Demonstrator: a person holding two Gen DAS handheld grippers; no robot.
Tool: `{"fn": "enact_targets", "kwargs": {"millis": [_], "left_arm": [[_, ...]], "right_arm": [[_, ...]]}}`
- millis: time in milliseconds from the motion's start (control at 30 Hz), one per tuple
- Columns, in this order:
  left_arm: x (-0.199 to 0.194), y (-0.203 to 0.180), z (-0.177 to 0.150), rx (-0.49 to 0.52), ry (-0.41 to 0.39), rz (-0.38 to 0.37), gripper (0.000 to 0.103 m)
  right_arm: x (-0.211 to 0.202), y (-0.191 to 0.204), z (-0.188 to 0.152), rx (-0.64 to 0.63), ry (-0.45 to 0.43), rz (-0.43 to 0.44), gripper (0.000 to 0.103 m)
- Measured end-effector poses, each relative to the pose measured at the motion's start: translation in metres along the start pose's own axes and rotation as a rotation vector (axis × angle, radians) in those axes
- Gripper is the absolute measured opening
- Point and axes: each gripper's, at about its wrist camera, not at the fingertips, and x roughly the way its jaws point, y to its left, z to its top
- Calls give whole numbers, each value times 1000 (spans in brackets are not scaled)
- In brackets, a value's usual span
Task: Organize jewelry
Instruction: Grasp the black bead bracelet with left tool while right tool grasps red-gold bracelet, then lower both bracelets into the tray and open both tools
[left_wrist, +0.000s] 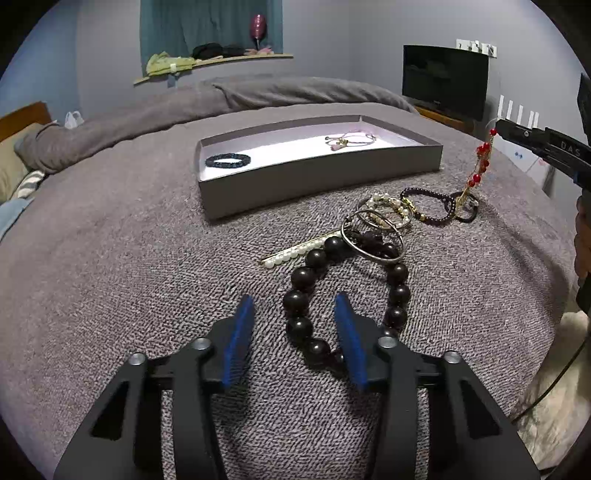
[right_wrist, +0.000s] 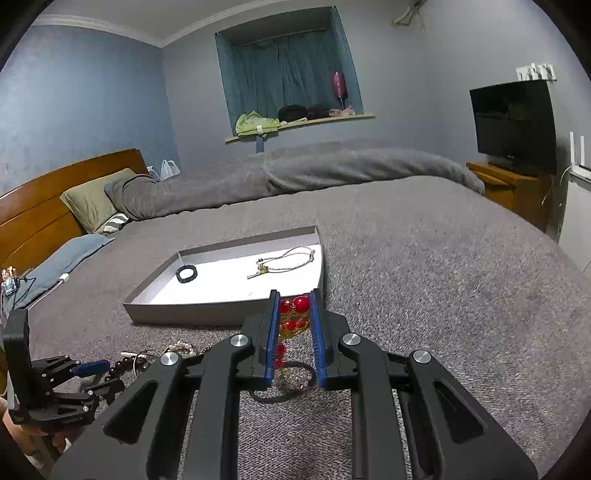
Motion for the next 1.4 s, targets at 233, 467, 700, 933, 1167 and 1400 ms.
{"fn": "enact_targets", "kwargs": {"millis": [233, 467, 700, 933, 1167, 1400], "left_arm": [[0, 3, 1, -9, -5, 11, 19], [-16, 4, 7, -24, -95, 12, 15], [-38, 3, 27, -44, -187, -17, 15], [-58, 3, 52, -36, -256, 13, 15], [-80, 12, 80, -45, -323, 1, 15], [-85, 13, 119, -45, -371, -33, 15]], "right_arm": [[5, 0, -3, -5, 29, 8, 16], [3, 2, -3, -8, 20, 3, 16], [-2, 9, 0, -28, 2, -2, 16], [-8, 15, 13, -59, -29, -23, 16], [-9, 15, 38, -51, -46, -18, 16], [-7, 23, 70, -69, -81, -13, 16]]}}
